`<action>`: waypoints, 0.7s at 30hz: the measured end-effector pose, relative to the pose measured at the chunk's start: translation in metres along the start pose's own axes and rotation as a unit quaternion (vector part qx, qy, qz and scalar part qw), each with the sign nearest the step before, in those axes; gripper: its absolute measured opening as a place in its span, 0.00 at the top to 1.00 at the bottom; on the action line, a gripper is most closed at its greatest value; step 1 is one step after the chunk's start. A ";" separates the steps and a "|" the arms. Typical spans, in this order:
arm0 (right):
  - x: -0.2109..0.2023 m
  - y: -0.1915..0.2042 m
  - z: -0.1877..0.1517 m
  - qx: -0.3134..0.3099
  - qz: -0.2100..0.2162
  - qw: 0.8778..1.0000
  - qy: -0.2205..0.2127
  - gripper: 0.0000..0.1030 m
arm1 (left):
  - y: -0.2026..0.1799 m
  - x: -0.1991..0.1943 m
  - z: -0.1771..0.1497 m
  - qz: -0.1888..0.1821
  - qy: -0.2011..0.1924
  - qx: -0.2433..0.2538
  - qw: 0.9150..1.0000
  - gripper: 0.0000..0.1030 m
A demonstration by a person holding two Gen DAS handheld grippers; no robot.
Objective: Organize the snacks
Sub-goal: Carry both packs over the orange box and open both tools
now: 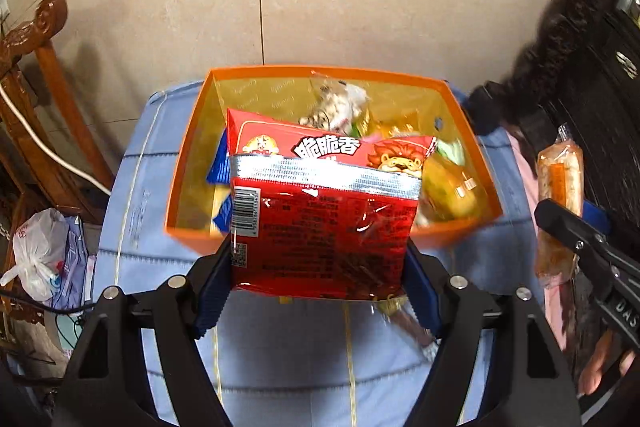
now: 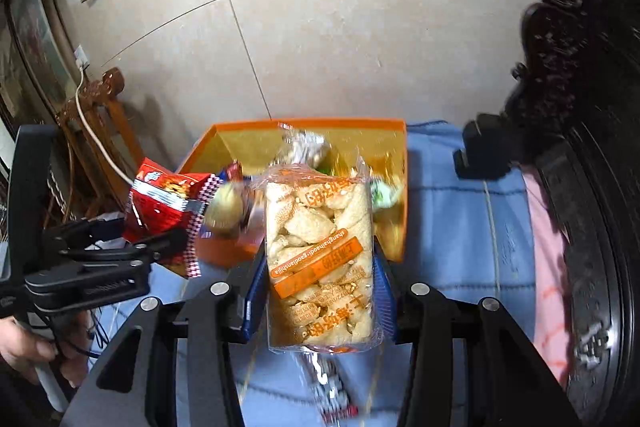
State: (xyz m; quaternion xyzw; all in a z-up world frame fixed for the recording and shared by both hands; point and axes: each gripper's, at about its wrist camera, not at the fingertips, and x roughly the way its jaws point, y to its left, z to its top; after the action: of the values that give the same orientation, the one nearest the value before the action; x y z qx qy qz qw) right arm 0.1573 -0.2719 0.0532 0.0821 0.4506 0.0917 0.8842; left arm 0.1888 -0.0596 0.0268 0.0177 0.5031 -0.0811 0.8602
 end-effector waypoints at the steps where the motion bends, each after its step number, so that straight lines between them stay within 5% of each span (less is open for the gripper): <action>1: 0.006 0.001 0.006 0.000 0.001 1.000 0.000 0.56 | 0.000 0.004 0.007 0.000 0.000 -0.001 1.000 0.29; 8: 0.068 -0.005 0.048 0.003 -0.019 1.000 0.017 0.56 | -0.002 0.043 0.052 0.019 0.000 0.002 1.000 0.29; 11: 0.087 -0.011 0.056 0.022 -0.028 0.999 0.023 0.45 | 0.001 0.057 0.065 0.044 -0.004 -0.011 0.999 0.20; 13: 0.087 -0.011 0.054 0.024 -0.050 0.998 0.014 0.33 | 0.001 0.064 0.067 0.084 -0.005 -0.004 0.996 0.07; 15: 0.084 -0.010 0.048 0.020 -0.056 0.998 0.001 0.27 | 0.000 0.065 0.063 0.097 -0.004 0.004 0.995 0.07; 21: 0.073 -0.007 0.022 0.015 -0.047 0.999 0.012 0.26 | -0.003 0.064 0.047 0.095 0.004 0.018 0.995 0.07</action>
State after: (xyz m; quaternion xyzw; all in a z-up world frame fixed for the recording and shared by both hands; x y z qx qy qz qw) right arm 0.2176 -0.2627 0.0073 0.0728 0.4662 0.0446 0.8806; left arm 0.2592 -0.0752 -0.0056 0.0813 0.5013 -0.0081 0.8614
